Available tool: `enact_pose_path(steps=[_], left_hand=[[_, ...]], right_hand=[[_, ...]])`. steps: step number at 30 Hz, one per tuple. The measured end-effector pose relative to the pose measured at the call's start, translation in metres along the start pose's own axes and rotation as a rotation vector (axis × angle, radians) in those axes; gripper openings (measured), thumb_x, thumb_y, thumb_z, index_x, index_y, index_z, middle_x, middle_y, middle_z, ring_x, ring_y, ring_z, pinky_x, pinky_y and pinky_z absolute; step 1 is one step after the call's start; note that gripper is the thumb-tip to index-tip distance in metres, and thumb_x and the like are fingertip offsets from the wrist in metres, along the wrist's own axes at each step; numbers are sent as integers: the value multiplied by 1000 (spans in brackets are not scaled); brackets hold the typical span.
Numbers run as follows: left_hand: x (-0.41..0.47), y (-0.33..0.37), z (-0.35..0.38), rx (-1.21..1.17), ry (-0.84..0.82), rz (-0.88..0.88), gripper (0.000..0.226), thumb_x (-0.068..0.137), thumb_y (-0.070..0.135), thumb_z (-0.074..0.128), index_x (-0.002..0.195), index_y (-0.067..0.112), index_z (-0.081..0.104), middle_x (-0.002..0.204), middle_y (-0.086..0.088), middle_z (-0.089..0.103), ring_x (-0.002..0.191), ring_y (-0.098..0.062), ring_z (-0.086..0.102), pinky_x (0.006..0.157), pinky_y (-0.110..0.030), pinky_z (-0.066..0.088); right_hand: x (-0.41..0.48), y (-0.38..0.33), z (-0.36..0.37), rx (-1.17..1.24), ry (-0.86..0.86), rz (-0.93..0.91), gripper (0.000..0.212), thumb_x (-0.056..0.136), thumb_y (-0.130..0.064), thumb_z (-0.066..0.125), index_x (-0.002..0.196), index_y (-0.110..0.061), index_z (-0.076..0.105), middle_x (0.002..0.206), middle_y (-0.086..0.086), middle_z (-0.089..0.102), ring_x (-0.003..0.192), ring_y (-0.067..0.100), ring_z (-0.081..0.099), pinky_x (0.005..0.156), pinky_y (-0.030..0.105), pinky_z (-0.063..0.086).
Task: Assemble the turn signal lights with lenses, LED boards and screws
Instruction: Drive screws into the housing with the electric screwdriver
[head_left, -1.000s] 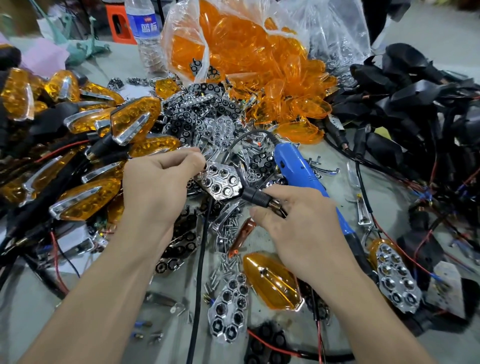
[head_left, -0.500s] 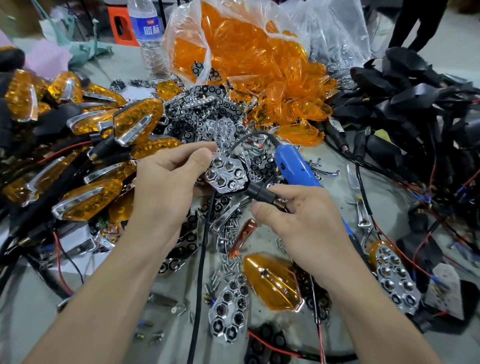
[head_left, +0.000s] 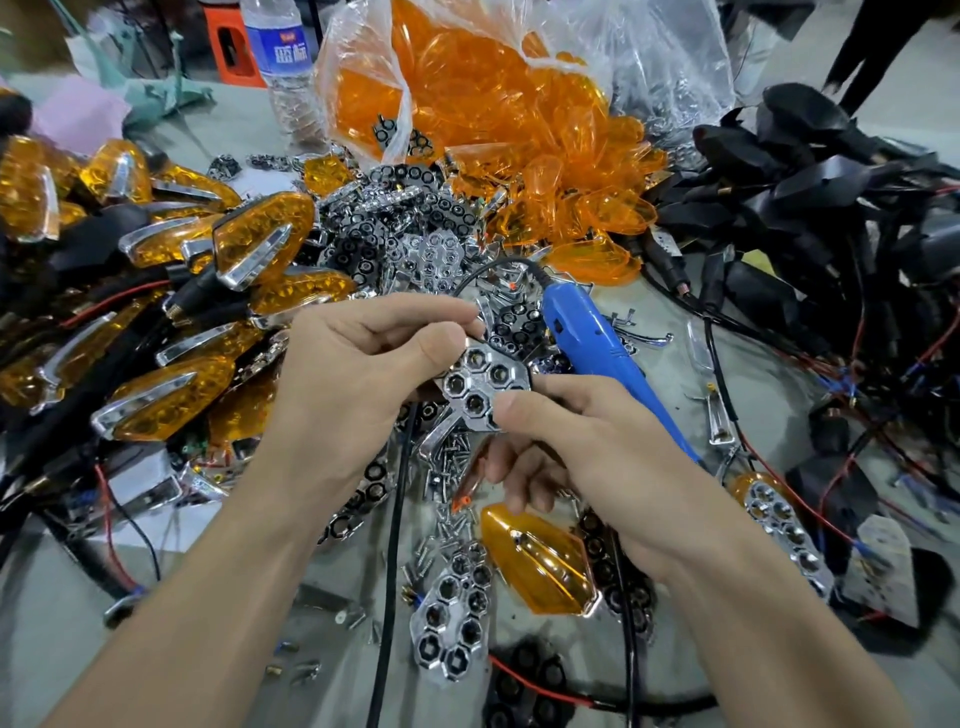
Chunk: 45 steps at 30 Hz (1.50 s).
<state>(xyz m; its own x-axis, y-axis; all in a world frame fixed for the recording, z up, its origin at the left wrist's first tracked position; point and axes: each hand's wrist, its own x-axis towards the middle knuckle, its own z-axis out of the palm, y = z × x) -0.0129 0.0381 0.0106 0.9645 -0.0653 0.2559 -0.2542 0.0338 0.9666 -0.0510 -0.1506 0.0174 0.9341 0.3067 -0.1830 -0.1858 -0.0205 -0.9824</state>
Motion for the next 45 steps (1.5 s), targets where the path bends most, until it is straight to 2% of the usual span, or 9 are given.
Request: enact_pose_path(steps=[11, 16, 19, 26, 32, 37, 40, 43, 45], left_hand=[[0, 4, 7, -146, -18, -253, 26, 83, 37, 72, 97, 19, 84, 103, -20, 75, 78, -25, 72, 61, -30, 61], [-2, 2, 8, -101, 46, -173, 24, 80, 35, 71, 92, 20, 85, 89, -14, 79, 77, -27, 76, 60, -29, 61], [-1, 0, 7, -91, 43, -180, 20, 87, 35, 71, 94, 22, 85, 93, -12, 80, 81, -26, 76, 63, -28, 61], [0, 0, 5, -207, -258, -166, 52, 89, 11, 65, 138, 28, 61, 129, 1, 74, 115, -18, 71, 85, -27, 59], [1, -3, 4, -69, -197, -33, 55, 88, -3, 72, 136, 23, 65, 130, 2, 72, 104, -7, 68, 85, -20, 54], [1, -6, 2, 71, -151, 62, 53, 85, 0, 75, 129, 28, 70, 134, 12, 70, 131, -4, 58, 102, -17, 47], [1, -6, 2, 77, -170, 76, 54, 84, -2, 75, 130, 26, 70, 136, 12, 69, 136, -3, 55, 104, -15, 46], [1, -6, 3, 63, -209, 88, 54, 84, -2, 73, 130, 27, 70, 138, 11, 68, 139, -6, 52, 105, -15, 44], [1, -6, 3, 63, -231, 100, 53, 85, -1, 72, 130, 25, 68, 139, 9, 67, 141, -8, 51, 107, -17, 43]], right_hand=[[2, 2, 1, -1, 136, -43, 40, 100, -21, 65, 60, -19, 65, 64, 13, 66, 44, 18, 51, 42, 20, 34], [3, 6, 1, -31, 132, -65, 28, 101, -19, 64, 78, -2, 66, 66, 9, 68, 51, 20, 55, 46, 20, 39], [3, 7, 3, -35, 175, -99, 32, 101, -21, 65, 72, -10, 65, 64, 10, 65, 44, 17, 46, 44, 17, 36], [5, 6, 3, 159, 135, -45, 33, 105, -30, 58, 75, -23, 68, 65, 11, 62, 40, 15, 39, 38, 18, 30], [6, 8, 7, 82, 204, -93, 31, 104, -26, 61, 75, -14, 63, 62, 9, 61, 38, 11, 38, 39, 16, 31], [7, 8, 9, 96, 244, -92, 32, 101, -23, 64, 88, 5, 62, 62, 9, 59, 38, 10, 36, 39, 17, 30], [6, 8, 10, 80, 214, -76, 41, 102, -40, 60, 82, -4, 61, 62, 8, 61, 38, 9, 38, 40, 16, 31], [4, 12, 11, -5, 178, -44, 80, 89, -80, 42, 72, -4, 57, 59, 10, 58, 38, 8, 39, 42, 19, 33], [4, 14, 12, -23, 158, -34, 88, 82, -85, 35, 78, -2, 63, 57, 9, 58, 39, 8, 40, 42, 19, 34]])
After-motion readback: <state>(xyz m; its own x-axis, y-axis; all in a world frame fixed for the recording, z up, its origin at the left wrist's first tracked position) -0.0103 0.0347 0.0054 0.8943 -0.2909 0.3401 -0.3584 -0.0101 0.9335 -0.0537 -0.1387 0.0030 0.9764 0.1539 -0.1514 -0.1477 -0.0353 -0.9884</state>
